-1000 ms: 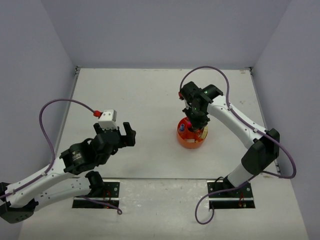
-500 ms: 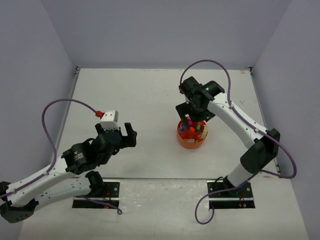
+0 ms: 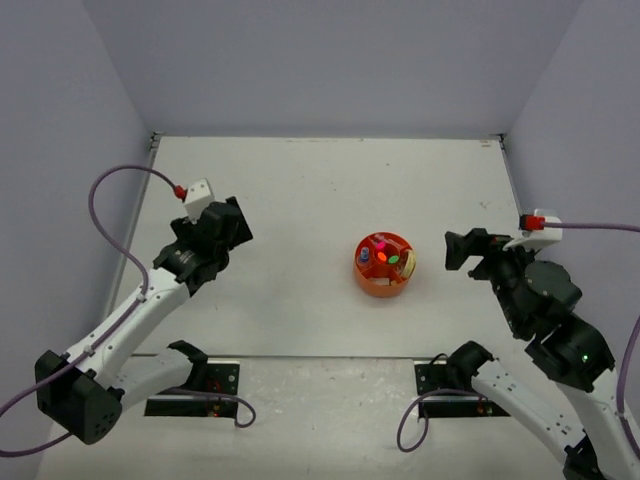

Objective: Sort the stationery into containers
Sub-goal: Place the pen in the storage box, then reset both arms

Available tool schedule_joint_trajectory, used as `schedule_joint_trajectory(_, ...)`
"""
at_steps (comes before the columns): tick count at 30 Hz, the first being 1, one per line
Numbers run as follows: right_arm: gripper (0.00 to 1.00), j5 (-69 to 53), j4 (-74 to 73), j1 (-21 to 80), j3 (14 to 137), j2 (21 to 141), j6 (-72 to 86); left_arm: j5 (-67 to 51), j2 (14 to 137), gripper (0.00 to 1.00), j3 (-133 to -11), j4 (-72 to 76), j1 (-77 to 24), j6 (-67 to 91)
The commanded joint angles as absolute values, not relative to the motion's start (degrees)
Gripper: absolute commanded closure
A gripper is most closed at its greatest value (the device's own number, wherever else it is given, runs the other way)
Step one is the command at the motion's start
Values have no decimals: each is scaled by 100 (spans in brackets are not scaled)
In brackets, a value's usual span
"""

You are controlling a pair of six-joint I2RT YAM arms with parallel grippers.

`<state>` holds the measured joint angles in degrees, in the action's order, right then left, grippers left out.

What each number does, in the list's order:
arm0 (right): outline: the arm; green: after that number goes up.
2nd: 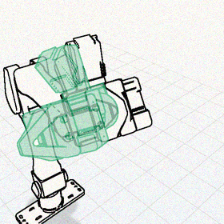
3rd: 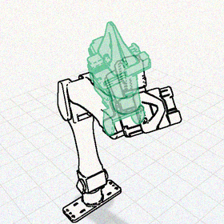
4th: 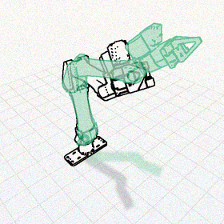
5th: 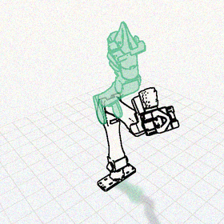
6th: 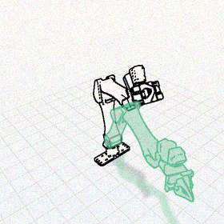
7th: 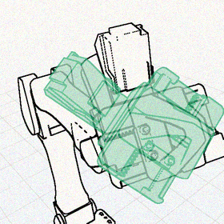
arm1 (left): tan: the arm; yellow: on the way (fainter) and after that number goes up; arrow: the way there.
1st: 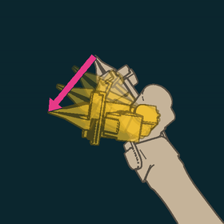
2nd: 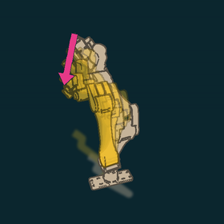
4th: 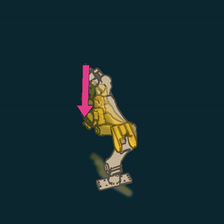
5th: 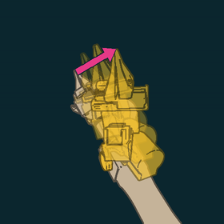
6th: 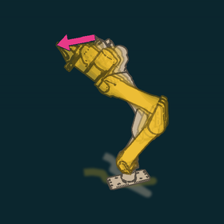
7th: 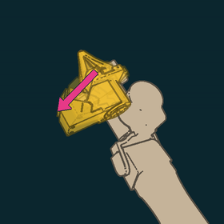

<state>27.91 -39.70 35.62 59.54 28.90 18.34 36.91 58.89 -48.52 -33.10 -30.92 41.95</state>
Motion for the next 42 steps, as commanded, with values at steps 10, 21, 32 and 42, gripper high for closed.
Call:
schedule_joint_trajectory(10, 1, 4245, -5185, 3568, 5713, 1240, 2057, 3838, 3024, 0, -4887, -3365, -2663, 2575)
schedule_joint_trajectory(21, 1, 3894, -4487, 3568, 5234, 1015, 2044, 4302, 2628, 0, -4206, -3292, -2663, 2545)
schedule_joint_trajectory(32, 1, 4000, -4548, 3568, 5115, 1195, 2320, 4376, 2705, 0, -4112, -3305, -2663, 2594)
schedule_joint_trajectory(42, 1, 3956, -4676, 3568, 4860, 1222, 2549, 4412, 2637, 0, -4078, -3349, -2663, 2690)
